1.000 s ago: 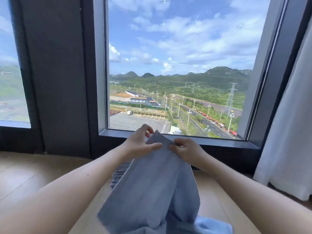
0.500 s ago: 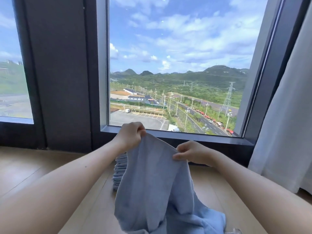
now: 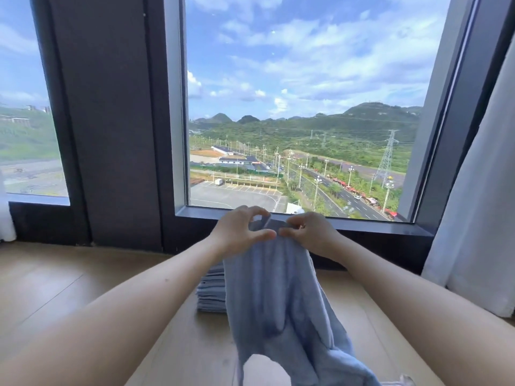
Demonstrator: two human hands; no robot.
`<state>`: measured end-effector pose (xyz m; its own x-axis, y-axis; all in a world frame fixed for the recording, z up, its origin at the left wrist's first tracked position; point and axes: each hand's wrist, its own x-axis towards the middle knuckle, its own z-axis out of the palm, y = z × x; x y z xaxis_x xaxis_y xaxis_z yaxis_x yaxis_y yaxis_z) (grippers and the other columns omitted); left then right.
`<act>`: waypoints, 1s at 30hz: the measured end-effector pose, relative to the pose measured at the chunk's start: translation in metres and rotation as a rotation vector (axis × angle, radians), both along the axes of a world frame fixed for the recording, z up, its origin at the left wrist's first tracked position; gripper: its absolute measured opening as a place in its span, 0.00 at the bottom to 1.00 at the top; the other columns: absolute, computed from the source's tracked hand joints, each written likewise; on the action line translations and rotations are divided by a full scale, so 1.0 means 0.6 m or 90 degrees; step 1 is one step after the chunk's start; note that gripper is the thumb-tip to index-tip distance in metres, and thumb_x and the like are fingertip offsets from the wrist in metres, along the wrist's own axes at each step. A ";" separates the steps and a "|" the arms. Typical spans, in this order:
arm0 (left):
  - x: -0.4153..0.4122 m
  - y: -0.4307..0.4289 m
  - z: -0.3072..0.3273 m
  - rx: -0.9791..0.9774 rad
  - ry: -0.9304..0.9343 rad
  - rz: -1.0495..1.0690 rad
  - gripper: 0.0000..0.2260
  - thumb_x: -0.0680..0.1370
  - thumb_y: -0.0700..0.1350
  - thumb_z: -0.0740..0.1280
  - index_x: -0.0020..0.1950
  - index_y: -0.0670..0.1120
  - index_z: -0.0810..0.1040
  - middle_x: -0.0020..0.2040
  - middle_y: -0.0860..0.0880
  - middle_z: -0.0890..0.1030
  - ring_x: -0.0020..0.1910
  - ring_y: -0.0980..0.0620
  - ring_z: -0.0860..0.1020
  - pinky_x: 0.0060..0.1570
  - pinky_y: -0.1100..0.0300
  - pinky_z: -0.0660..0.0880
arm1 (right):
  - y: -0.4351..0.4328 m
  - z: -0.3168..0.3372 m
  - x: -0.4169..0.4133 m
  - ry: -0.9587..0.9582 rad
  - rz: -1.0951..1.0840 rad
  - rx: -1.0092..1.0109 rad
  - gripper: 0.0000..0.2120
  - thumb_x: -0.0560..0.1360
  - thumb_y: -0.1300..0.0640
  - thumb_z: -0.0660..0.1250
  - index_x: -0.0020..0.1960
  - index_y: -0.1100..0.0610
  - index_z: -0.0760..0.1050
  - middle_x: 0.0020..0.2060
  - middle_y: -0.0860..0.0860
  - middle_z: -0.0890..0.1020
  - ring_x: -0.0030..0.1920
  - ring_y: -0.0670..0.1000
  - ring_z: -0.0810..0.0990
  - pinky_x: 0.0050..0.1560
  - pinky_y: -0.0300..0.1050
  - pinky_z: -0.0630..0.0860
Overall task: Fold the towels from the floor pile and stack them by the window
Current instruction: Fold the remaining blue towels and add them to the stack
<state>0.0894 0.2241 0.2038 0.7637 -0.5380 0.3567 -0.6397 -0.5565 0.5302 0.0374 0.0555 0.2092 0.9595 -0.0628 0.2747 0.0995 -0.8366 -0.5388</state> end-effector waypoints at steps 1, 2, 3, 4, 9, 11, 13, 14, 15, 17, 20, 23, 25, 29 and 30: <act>-0.001 -0.003 -0.004 0.011 -0.014 -0.011 0.19 0.74 0.53 0.69 0.65 0.52 0.73 0.60 0.49 0.76 0.61 0.52 0.73 0.52 0.61 0.66 | 0.005 0.001 0.002 0.005 0.014 -0.003 0.18 0.76 0.56 0.66 0.30 0.56 0.65 0.26 0.49 0.64 0.29 0.47 0.61 0.31 0.42 0.57; -0.002 -0.004 -0.007 0.015 -0.032 -0.018 0.17 0.74 0.51 0.69 0.63 0.53 0.75 0.57 0.49 0.76 0.59 0.52 0.74 0.52 0.61 0.66 | 0.009 0.002 0.003 0.011 0.027 -0.010 0.17 0.76 0.57 0.65 0.30 0.56 0.67 0.26 0.49 0.64 0.29 0.47 0.61 0.31 0.42 0.57; -0.002 -0.003 -0.009 0.010 -0.047 -0.021 0.14 0.75 0.50 0.69 0.60 0.52 0.77 0.53 0.49 0.77 0.56 0.52 0.74 0.51 0.61 0.67 | 0.013 0.002 0.002 0.016 0.042 -0.021 0.16 0.76 0.57 0.65 0.30 0.57 0.68 0.26 0.50 0.65 0.30 0.47 0.62 0.32 0.42 0.58; -0.004 0.000 -0.009 0.003 -0.061 -0.022 0.12 0.75 0.49 0.69 0.58 0.51 0.78 0.50 0.50 0.77 0.53 0.53 0.75 0.50 0.61 0.67 | 0.016 0.004 0.001 0.026 0.054 -0.035 0.15 0.76 0.57 0.65 0.32 0.60 0.71 0.28 0.50 0.66 0.32 0.48 0.63 0.33 0.43 0.58; -0.002 0.014 0.000 -0.022 -0.143 -0.003 0.07 0.77 0.44 0.66 0.49 0.42 0.81 0.43 0.49 0.76 0.45 0.50 0.75 0.46 0.59 0.69 | 0.013 0.009 -0.005 0.103 0.094 0.001 0.13 0.76 0.57 0.65 0.49 0.67 0.78 0.37 0.60 0.73 0.41 0.49 0.70 0.43 0.43 0.65; 0.005 0.023 0.014 -0.071 -0.171 0.041 0.07 0.77 0.43 0.66 0.49 0.41 0.81 0.43 0.48 0.77 0.44 0.51 0.74 0.43 0.62 0.65 | 0.004 0.008 -0.012 0.136 0.086 0.023 0.13 0.76 0.55 0.65 0.49 0.66 0.79 0.39 0.55 0.76 0.41 0.48 0.72 0.46 0.43 0.67; 0.018 0.037 0.028 -0.123 -0.172 0.125 0.07 0.78 0.43 0.65 0.48 0.41 0.81 0.46 0.46 0.80 0.46 0.50 0.75 0.45 0.61 0.67 | -0.010 0.005 -0.017 0.175 0.065 0.039 0.14 0.76 0.53 0.65 0.50 0.65 0.79 0.40 0.52 0.77 0.42 0.48 0.73 0.47 0.43 0.67; 0.027 0.046 0.032 -0.146 -0.158 0.182 0.08 0.78 0.44 0.64 0.48 0.41 0.81 0.47 0.45 0.81 0.48 0.48 0.76 0.46 0.61 0.68 | -0.018 0.004 -0.019 0.186 0.052 0.043 0.15 0.76 0.52 0.65 0.49 0.65 0.78 0.40 0.52 0.77 0.42 0.48 0.73 0.46 0.44 0.67; 0.036 0.056 0.033 -0.162 -0.131 0.242 0.08 0.78 0.45 0.64 0.49 0.42 0.80 0.48 0.44 0.81 0.50 0.46 0.77 0.46 0.60 0.68 | -0.026 0.004 -0.020 0.185 0.037 0.044 0.15 0.76 0.51 0.65 0.47 0.64 0.79 0.39 0.52 0.77 0.41 0.48 0.73 0.45 0.43 0.67; 0.047 0.075 0.026 -0.144 -0.067 0.328 0.09 0.78 0.46 0.64 0.51 0.43 0.79 0.50 0.43 0.81 0.52 0.43 0.77 0.45 0.59 0.68 | -0.038 0.009 -0.025 0.147 -0.003 0.032 0.13 0.76 0.51 0.65 0.41 0.60 0.78 0.36 0.50 0.76 0.37 0.47 0.72 0.40 0.40 0.66; 0.037 0.078 0.011 -0.021 -0.017 0.284 0.14 0.76 0.49 0.67 0.60 0.46 0.76 0.56 0.45 0.77 0.55 0.45 0.75 0.49 0.59 0.68 | -0.042 0.014 -0.029 0.045 -0.042 0.007 0.12 0.77 0.54 0.65 0.41 0.62 0.78 0.35 0.51 0.75 0.36 0.47 0.70 0.35 0.39 0.64; 0.011 0.049 0.008 0.024 -0.006 0.133 0.23 0.73 0.54 0.70 0.65 0.48 0.73 0.48 0.48 0.74 0.48 0.51 0.74 0.47 0.61 0.67 | -0.021 0.017 -0.026 -0.019 -0.012 0.013 0.09 0.77 0.55 0.65 0.41 0.58 0.78 0.35 0.49 0.76 0.37 0.47 0.71 0.36 0.37 0.66; -0.003 0.026 0.011 0.020 0.003 0.056 0.21 0.73 0.54 0.70 0.63 0.49 0.75 0.47 0.50 0.73 0.49 0.52 0.75 0.51 0.60 0.70 | -0.003 0.018 -0.018 -0.051 0.005 -0.006 0.09 0.77 0.56 0.65 0.45 0.60 0.80 0.38 0.51 0.78 0.39 0.48 0.72 0.36 0.36 0.66; -0.017 0.003 0.016 0.038 -0.042 -0.009 0.10 0.76 0.49 0.68 0.54 0.47 0.81 0.50 0.50 0.78 0.53 0.51 0.77 0.53 0.59 0.72 | 0.022 0.032 -0.010 -0.113 0.023 0.010 0.08 0.76 0.57 0.66 0.48 0.60 0.82 0.40 0.53 0.80 0.41 0.47 0.73 0.36 0.33 0.65; -0.020 0.002 0.018 0.027 -0.054 -0.008 0.10 0.76 0.49 0.67 0.54 0.47 0.81 0.50 0.50 0.79 0.52 0.51 0.77 0.52 0.60 0.71 | 0.024 0.036 -0.010 -0.118 0.026 0.021 0.08 0.76 0.57 0.66 0.48 0.59 0.82 0.41 0.54 0.81 0.41 0.47 0.73 0.37 0.34 0.66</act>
<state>0.0776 0.2251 0.2146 0.7253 -0.5634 0.3956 -0.6878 -0.5695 0.4501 0.0314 0.0699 0.2306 0.8947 -0.0370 0.4452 0.2326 -0.8122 -0.5349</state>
